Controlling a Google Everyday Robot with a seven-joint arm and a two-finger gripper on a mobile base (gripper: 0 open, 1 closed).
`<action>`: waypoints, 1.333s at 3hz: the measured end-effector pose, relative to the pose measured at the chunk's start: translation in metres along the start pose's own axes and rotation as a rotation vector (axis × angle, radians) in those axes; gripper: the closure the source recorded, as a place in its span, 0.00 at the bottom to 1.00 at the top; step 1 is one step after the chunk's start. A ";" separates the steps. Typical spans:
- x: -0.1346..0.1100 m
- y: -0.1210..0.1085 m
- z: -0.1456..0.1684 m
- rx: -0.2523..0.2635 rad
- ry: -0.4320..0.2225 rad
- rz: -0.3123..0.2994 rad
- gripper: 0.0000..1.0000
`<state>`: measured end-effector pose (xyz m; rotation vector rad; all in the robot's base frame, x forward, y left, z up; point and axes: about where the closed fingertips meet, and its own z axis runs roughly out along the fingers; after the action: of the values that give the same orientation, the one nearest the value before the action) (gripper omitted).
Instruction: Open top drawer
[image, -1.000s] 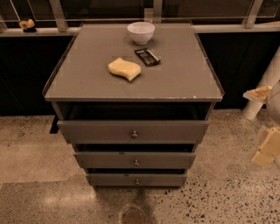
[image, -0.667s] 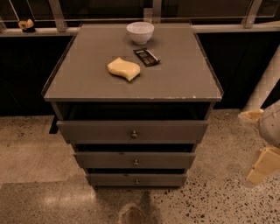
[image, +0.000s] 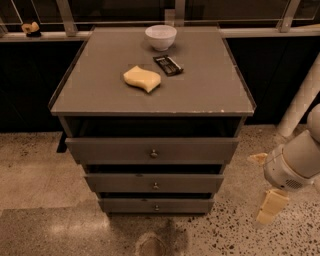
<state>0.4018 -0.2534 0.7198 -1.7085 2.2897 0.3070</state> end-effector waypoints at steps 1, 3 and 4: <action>0.000 0.000 0.000 0.000 0.000 0.000 0.00; -0.035 -0.016 0.025 -0.026 -0.020 -0.224 0.00; -0.057 -0.024 0.038 0.037 -0.033 -0.314 0.00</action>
Offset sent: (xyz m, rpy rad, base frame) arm 0.0275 0.0258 -0.0131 0.0135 -0.0271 0.2117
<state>0.4433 -0.1964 0.7031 -1.9895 1.9501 0.2241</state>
